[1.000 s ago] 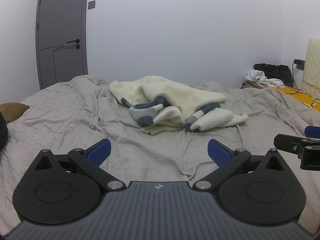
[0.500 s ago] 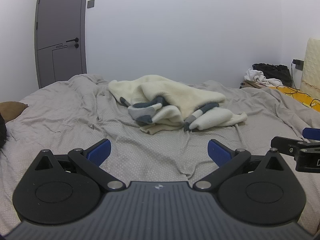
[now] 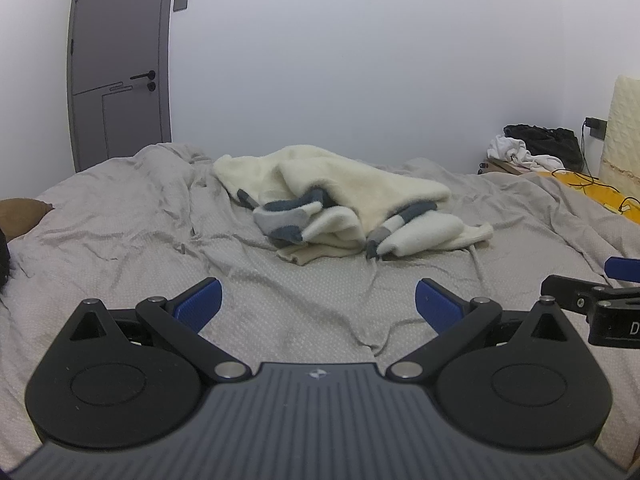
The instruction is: Fold large clothes
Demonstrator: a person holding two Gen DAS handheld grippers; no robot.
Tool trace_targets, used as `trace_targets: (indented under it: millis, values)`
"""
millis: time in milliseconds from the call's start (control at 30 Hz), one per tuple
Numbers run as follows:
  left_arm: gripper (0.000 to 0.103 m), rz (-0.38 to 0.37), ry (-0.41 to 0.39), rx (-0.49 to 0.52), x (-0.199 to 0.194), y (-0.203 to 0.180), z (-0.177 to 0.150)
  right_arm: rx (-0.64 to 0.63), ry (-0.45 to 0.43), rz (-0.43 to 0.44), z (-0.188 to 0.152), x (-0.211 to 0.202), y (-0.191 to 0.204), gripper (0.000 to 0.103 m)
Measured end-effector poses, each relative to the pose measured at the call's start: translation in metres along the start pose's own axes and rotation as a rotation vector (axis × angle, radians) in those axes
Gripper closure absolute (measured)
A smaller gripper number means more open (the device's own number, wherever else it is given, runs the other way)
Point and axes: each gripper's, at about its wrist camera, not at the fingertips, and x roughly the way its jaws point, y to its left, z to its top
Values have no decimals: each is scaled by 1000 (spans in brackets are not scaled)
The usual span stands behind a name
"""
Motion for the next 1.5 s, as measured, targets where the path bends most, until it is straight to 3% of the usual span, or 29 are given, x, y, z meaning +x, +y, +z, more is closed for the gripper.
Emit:
trace_targets:
  millis: [467,667,900,1233,1400,1467,1500]
  values:
    - [0,-29,23,-14,26,-3,15,4,1,-15,1,3,-2,0]
    - [0,-38,34,-22,53,2,39,28,10,-43,12,20,-4,0]
    - [0,-149,86,-151,103,38,87,105,29,-38,51,58,-8,0]
    - [0,-288,147,-242,229,91,140,308,75,156,104,179,-14,0]
    - [0,-403,185,-262,316,105,146,367,132,184,106,265,-20,11]
    - [1,-446,212,-273,356,105,143,387,166,178,103,299,-26,26]
    - [4,-455,225,-285,372,105,141,405,188,176,99,316,-31,27]
